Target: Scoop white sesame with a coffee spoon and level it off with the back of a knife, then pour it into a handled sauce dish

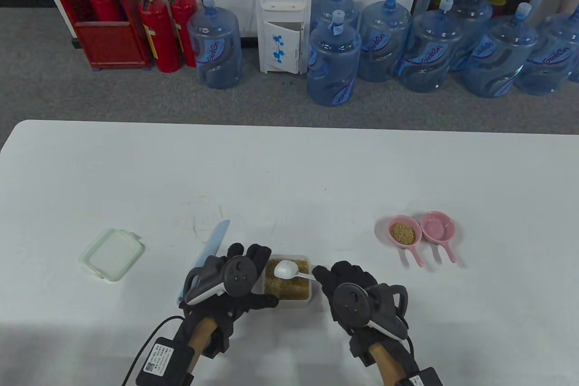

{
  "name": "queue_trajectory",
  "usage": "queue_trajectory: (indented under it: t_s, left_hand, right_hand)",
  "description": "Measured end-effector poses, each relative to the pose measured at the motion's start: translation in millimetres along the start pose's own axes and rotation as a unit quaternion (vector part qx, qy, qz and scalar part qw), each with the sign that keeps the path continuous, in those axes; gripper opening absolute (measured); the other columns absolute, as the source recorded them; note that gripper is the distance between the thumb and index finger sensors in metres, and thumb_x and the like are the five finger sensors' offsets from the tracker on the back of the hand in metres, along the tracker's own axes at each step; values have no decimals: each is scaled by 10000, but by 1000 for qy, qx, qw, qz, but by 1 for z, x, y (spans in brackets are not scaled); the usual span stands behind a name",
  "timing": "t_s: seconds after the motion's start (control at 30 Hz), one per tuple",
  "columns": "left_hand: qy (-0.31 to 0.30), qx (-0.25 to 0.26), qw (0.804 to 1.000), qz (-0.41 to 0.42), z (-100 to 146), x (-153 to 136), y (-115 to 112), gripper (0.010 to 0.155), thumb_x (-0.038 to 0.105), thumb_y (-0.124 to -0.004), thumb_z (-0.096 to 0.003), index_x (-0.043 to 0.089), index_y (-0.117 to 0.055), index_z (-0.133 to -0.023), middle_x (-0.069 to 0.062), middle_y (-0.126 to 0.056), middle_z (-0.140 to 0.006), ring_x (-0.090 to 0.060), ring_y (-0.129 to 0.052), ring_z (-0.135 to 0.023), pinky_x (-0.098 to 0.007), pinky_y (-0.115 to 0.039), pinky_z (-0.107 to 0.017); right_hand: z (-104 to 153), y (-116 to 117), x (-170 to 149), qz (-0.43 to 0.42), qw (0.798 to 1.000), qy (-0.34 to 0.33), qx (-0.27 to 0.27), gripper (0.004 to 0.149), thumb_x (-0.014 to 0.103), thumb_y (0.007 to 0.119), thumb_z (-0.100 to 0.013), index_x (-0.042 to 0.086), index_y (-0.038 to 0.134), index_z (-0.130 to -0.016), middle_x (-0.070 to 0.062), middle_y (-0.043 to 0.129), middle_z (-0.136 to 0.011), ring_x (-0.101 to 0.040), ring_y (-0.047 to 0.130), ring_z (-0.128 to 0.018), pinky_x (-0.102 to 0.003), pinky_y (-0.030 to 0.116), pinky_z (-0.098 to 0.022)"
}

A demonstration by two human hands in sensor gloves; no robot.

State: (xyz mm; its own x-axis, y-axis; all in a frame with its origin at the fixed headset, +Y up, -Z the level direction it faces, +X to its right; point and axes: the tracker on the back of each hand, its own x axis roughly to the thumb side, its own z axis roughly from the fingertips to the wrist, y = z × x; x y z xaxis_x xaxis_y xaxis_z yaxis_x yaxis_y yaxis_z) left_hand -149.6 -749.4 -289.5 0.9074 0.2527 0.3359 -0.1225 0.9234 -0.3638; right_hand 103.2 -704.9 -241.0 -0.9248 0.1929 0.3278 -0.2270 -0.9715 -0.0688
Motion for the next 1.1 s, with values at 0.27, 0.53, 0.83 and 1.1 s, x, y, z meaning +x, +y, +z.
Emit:
queue_trajectory:
  t_s: [0.27, 0.53, 0.83, 1.1]
  left_hand:
    - [-8, 6, 999, -34, -2, 3, 0, 1000, 738, -654, -381, 303, -285, -1202, -20, -318, -1301, -511, -279, -1185, -656, -402, -835]
    - [-4, -4, 999, -33, -2, 3, 0, 1006, 741, -648, -383, 295, -269, -1202, -23, -327, -1301, -514, -275, -1182, -656, -402, -834]
    - [-2, -5, 999, -38, -2, 4, 0, 1006, 744, -636, -380, 302, -256, -1200, -23, -321, -1301, -516, -268, -1176, -651, -400, -834]
    - [-1, -8, 999, -41, -2, 4, 0, 1004, 744, -628, -383, 302, -247, -1201, -26, -317, -1300, -519, -259, -1172, -648, -397, -835]
  right_hand:
    - [-1, 7, 8, 64, 998, -4, 10, 425, 301, 764, -593, 284, 790, -1017, -126, 811, -944, -213, 895, -624, -437, 789, -535]
    - [-2, 7, 15, 75, 996, 0, 41, 422, 290, 758, -591, 238, 810, -1006, -136, 851, -895, -213, 916, -566, -437, 805, -493]
    - [-8, 6, 16, 27, 997, 19, 73, 418, 305, 747, -581, 171, 858, -962, -118, 929, -739, -150, 937, -382, -382, 841, -349]
    - [-15, 9, -1, -86, 987, 73, 117, 418, 312, 745, -579, 150, 882, -940, -76, 991, -548, -93, 921, -221, -338, 849, -220]
